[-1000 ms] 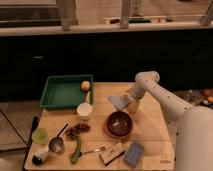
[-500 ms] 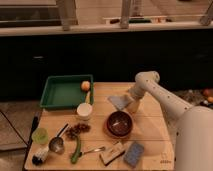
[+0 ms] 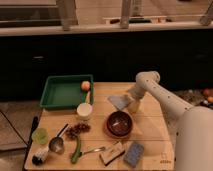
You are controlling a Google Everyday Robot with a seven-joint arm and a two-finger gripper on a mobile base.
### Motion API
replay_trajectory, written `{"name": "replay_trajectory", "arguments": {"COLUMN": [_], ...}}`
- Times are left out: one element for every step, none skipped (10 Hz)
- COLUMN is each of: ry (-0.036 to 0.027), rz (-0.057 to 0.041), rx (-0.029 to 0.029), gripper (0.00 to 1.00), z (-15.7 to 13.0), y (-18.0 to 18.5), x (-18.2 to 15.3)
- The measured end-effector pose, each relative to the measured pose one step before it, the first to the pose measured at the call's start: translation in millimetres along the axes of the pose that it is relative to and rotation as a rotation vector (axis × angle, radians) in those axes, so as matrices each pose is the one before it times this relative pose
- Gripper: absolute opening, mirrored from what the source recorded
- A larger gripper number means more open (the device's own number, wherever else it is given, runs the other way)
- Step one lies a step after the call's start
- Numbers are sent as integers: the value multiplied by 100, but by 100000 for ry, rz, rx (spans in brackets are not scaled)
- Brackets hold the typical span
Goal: Place towel in paper cup
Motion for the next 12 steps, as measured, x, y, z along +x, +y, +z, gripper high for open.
{"name": "replay_trajectory", "arguments": {"ry": [-20, 78, -20, -115, 82, -135, -291, 188, 406, -13, -107, 19], "rz": [-56, -293, -60, -603, -984, -308, -761, -1335, -932, -1255, -1222, -2215], "rx": [-39, 31, -3, -262, -355, -452, -411, -698, -209, -1065, -785, -1749], "gripper": [80, 80, 80, 80, 80, 80, 80, 79, 76, 78, 80, 80], "z": [-10, -153, -7, -130, -441, -145, -15, -50, -129, -23, -22, 33], "y": [23, -4, -2, 70, 128, -7, -95, -140, -21, 75, -67, -206], "x": [-13, 7, -13, -52, 75, -37, -275, -506, -65, -146, -268, -535]}}
